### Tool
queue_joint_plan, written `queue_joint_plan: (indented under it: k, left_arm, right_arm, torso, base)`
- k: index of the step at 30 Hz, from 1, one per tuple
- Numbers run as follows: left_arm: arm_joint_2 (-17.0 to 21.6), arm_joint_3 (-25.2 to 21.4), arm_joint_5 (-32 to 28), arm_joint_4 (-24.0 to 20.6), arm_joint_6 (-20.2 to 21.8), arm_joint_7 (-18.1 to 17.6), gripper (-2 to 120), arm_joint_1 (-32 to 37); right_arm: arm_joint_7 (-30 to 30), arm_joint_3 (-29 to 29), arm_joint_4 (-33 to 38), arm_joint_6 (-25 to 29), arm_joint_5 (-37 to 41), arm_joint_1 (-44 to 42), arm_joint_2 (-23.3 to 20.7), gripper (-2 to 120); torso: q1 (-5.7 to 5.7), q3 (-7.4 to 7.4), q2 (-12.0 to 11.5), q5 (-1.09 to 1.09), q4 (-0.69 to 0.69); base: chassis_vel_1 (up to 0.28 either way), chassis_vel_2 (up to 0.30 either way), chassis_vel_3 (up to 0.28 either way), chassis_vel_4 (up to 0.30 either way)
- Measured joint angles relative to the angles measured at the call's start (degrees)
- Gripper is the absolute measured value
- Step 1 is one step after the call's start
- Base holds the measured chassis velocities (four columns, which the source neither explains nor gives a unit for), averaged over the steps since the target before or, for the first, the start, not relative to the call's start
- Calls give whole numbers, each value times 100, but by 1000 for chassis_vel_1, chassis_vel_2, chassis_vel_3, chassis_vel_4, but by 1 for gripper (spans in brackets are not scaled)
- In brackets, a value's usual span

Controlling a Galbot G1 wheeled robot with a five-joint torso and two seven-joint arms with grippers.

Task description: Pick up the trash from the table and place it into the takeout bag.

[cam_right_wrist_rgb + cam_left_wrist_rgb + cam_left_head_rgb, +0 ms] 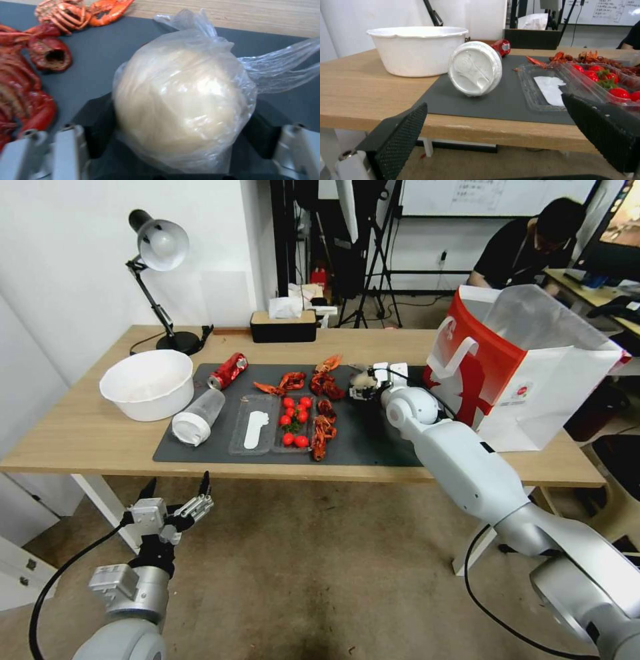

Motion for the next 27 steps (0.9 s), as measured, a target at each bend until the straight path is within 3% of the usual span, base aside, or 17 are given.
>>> queue_joint_plan:
  k: [2,10,11,15,20,21,27]
  left_arm:
    - [7,-2,5,7,-1,3,100,1]
    - [33,2,5,16,-3,6,100,-16]
    - [35,5,5,20,-4,6,100,-18]
    - [38,18,5,30,-6,7,100,-24]
    - [39,20,5,32,-6,7,100,-27]
    - [40,25,5,34,-7,7,100,-30]
    - [42,49,5,33,-9,9,100,-40]
  right_arm:
    - [22,10,45,-9,3,-36,13,64]
    - [33,40,103,52,-2,-72,-6,41]
    - [33,49,126,68,-9,-82,-22,34]
    - [33,84,221,115,-65,-116,-74,21]
    - [33,94,245,127,-86,-124,-86,18]
    - [33,107,289,157,-130,-138,-106,10]
    - [74,285,749,305,-515,-327,-282,10]
  torso:
    - [0,0,0,0,0]
    - [0,0,0,0,2]
    - [0,0,0,0,1]
    - [0,0,0,0,-2]
    - [0,0,0,0,-2]
    - [0,1,0,0,-2]
    - [0,0,0,0,0]
  base:
    - [0,0,0,0]
    - [0,0,0,0]
    - [0,0,0,0]
    - [0,0,0,0]
    - [0,0,0,0]
    - [0,0,0,0]
    - [0,0,0,0]
